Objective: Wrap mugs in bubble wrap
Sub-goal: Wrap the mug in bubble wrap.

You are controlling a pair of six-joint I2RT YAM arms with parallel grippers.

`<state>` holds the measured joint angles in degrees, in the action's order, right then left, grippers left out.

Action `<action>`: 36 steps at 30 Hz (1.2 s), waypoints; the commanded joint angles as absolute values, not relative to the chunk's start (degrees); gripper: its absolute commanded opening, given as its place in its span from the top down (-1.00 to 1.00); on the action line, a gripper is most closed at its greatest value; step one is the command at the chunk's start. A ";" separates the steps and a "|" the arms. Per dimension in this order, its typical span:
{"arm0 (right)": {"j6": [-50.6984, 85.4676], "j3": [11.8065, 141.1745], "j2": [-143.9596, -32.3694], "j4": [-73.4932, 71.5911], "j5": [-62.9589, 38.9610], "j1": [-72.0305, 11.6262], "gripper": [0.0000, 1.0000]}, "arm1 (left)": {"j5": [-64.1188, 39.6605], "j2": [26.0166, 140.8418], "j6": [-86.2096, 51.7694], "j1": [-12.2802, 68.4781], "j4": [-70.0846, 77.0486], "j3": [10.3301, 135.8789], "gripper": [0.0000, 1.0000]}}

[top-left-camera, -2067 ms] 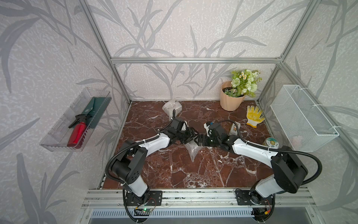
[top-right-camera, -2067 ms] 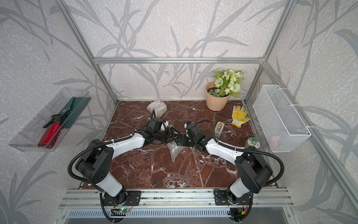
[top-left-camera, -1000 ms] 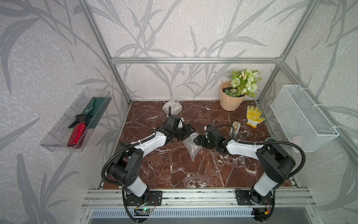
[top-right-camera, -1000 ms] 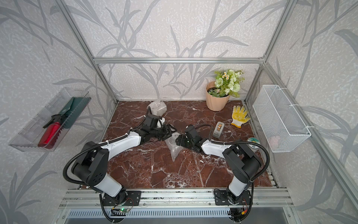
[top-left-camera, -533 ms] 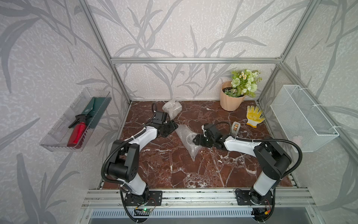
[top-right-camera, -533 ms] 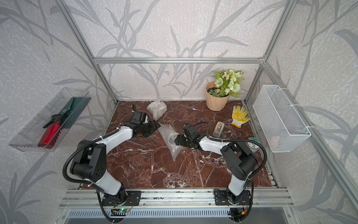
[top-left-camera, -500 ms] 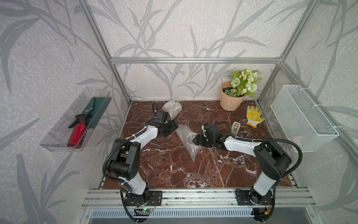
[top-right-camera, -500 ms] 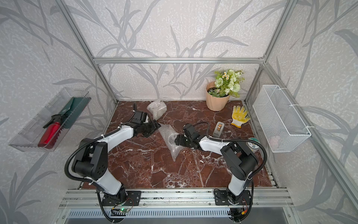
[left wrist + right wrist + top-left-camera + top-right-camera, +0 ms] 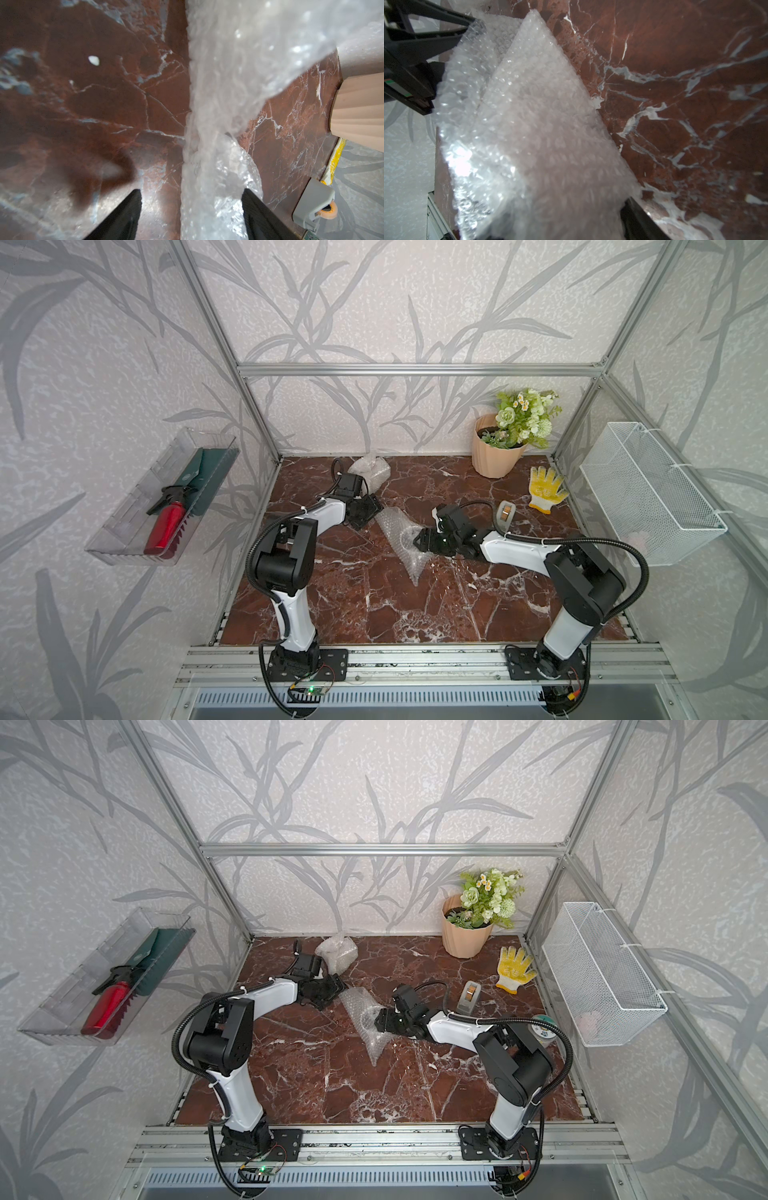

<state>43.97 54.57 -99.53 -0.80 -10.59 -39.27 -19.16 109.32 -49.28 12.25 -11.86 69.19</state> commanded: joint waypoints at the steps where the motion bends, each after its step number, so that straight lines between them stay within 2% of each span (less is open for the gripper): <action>1: 42.35 54.45 -101.29 5.05 -10.22 -39.20 -0.40 | -19.90 110.17 -50.05 12.04 -12.39 71.43 -0.56; 9: 42.32 54.65 -101.69 5.21 -10.42 -39.20 -0.40 | -21.00 108.24 -50.65 12.04 -12.77 73.92 -0.64; 12: 42.28 54.80 -101.69 5.35 -10.29 -39.20 -0.40 | -20.09 108.68 -50.52 12.13 -17.95 76.72 -0.84; 14: 42.30 54.80 -101.73 5.36 -10.41 -39.20 -0.40 | -19.96 108.85 -50.85 12.22 -18.88 76.65 -0.90; 19: 42.37 55.01 -101.93 5.45 -10.37 -39.21 -0.40 | -20.31 109.79 -51.14 12.74 -18.97 75.67 -0.89; 22: 42.36 55.37 -102.11 5.77 -10.48 -39.20 -0.40 | -21.22 111.29 -51.14 12.72 -18.81 76.07 -0.69; 24: 42.29 55.54 -102.05 5.86 -10.49 -39.20 -0.40 | -21.41 111.78 -50.92 12.74 -18.87 76.49 -0.45; 26: 42.15 55.72 -102.04 6.20 -10.30 -39.20 -0.40 | -20.81 111.88 -50.55 12.74 -19.41 77.22 -0.09; 30: 42.09 55.81 -101.95 6.41 -10.25 -39.20 -0.40 | -19.69 112.61 -48.76 12.74 -22.13 79.47 0.20; 36: 42.16 55.85 -101.96 6.81 -9.93 -39.20 -0.40 | -19.07 110.43 -47.63 12.74 -22.89 79.17 0.86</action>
